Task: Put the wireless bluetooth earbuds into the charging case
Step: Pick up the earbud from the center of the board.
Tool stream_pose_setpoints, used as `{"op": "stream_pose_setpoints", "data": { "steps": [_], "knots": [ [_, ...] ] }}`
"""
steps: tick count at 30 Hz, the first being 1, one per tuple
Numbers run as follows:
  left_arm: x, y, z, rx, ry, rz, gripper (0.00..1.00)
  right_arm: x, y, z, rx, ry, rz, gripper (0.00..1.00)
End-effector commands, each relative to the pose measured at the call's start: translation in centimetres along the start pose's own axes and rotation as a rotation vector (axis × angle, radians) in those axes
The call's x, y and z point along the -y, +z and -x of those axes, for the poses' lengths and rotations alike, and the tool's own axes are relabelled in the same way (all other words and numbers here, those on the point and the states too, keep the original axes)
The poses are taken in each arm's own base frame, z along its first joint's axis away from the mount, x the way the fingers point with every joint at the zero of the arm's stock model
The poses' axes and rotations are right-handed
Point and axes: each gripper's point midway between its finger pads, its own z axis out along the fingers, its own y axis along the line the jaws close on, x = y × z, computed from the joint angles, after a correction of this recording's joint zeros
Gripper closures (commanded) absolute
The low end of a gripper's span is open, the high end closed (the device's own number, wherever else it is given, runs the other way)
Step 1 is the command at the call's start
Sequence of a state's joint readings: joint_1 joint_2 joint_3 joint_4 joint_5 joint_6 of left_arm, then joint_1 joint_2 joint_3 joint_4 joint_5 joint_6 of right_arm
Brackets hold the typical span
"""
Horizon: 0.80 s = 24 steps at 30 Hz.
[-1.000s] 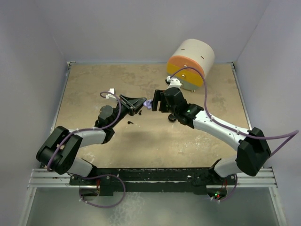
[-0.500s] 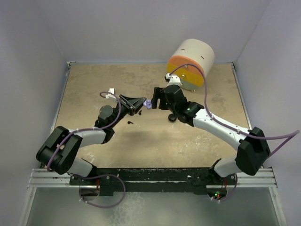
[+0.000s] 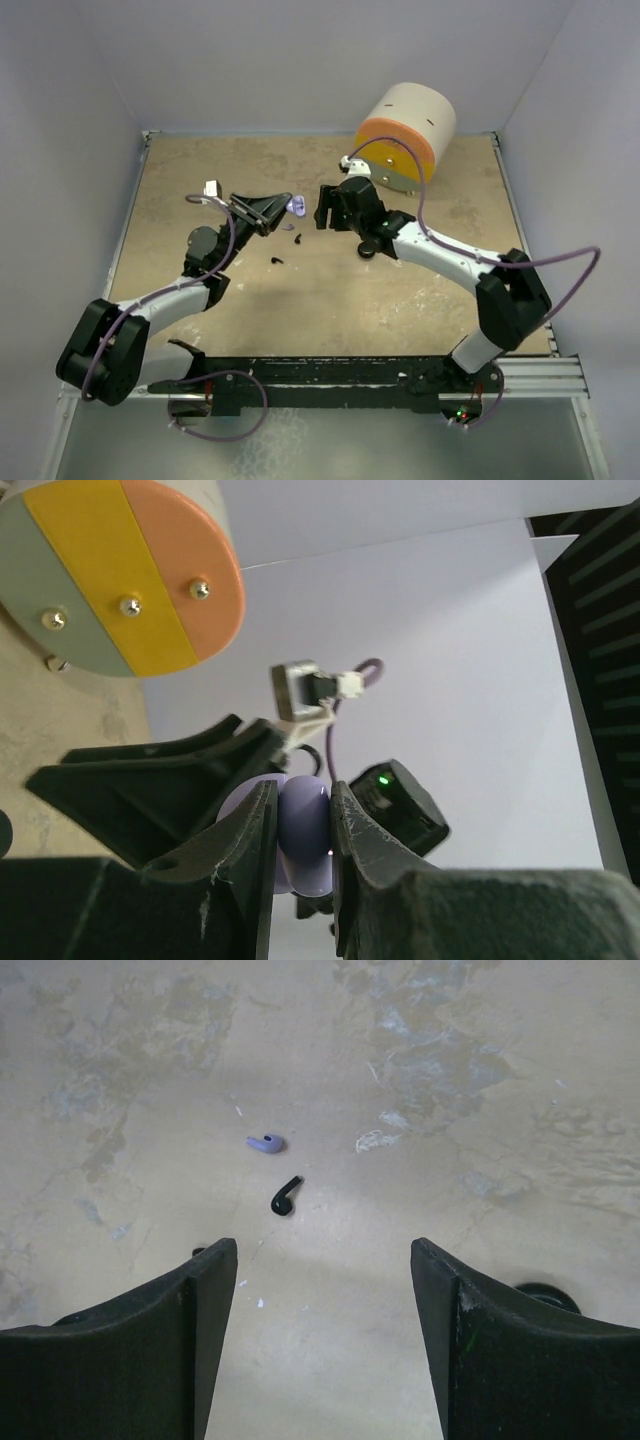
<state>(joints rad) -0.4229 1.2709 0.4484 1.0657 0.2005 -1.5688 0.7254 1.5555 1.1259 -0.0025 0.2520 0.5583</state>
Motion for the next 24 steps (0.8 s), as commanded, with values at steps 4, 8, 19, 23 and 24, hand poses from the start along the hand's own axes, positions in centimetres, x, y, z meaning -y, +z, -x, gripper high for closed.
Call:
{"op": "stream_pose_setpoints", "data": {
  "steps": [4,8,19,23,24],
  "knots": [
    [1.3,-2.4,1.2,0.077,-0.02,-0.034,1.0,-3.8,5.2,0.5,-0.008,-0.05,0.117,0.32],
    [1.4,-3.4,1.3,0.089,-0.023,-0.032,1.0,-4.8,8.1,-0.6,-0.037,-0.057,0.14,0.35],
    [1.1,-5.1,1.7,0.118,-0.025,-0.009,1.0,-6.5,12.8,-3.5,-0.101,-0.085,0.129,0.42],
    [1.1,-5.1,1.6,0.115,-0.025,-0.008,1.0,-6.9,13.6,-4.6,-0.119,-0.094,0.125,0.43],
    [1.0,-5.2,1.6,0.114,-0.025,-0.006,1.0,-6.8,13.8,-4.8,-0.123,-0.091,0.119,0.44]
  ]
}}
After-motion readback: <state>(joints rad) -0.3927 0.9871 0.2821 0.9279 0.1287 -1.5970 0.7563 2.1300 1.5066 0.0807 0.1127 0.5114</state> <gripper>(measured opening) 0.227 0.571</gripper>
